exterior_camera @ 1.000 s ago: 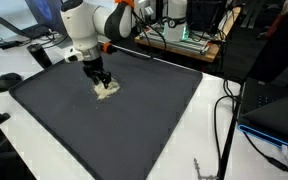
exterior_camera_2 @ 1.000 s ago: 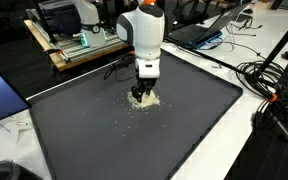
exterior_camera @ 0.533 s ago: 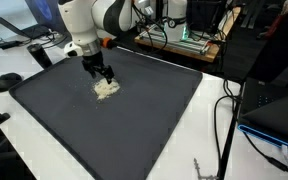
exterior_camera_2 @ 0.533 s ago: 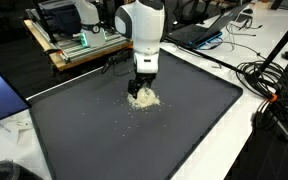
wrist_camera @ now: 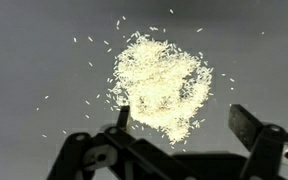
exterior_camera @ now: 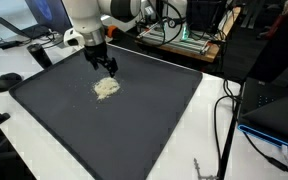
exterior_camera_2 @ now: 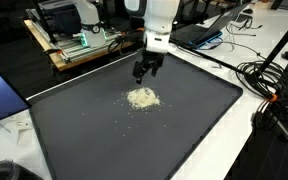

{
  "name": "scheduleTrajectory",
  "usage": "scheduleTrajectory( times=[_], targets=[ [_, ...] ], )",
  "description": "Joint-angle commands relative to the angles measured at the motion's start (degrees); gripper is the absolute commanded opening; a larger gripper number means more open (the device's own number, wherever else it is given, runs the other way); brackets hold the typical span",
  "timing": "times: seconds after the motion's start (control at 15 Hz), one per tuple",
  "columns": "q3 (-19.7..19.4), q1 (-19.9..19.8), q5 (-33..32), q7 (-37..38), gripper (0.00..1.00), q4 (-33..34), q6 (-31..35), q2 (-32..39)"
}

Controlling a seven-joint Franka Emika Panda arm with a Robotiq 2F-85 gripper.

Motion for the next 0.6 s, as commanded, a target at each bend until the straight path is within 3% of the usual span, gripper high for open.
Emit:
scheduleTrajectory(
  times=[0.0,0.53],
  targets=[
    [-2.2,4.71,-5.05,9.26,1.0,0.02,-4.17,-2.54],
    [-1.87,11.54,-12.19,25.53,1.0,9.39,-18.54,0.03]
  ],
)
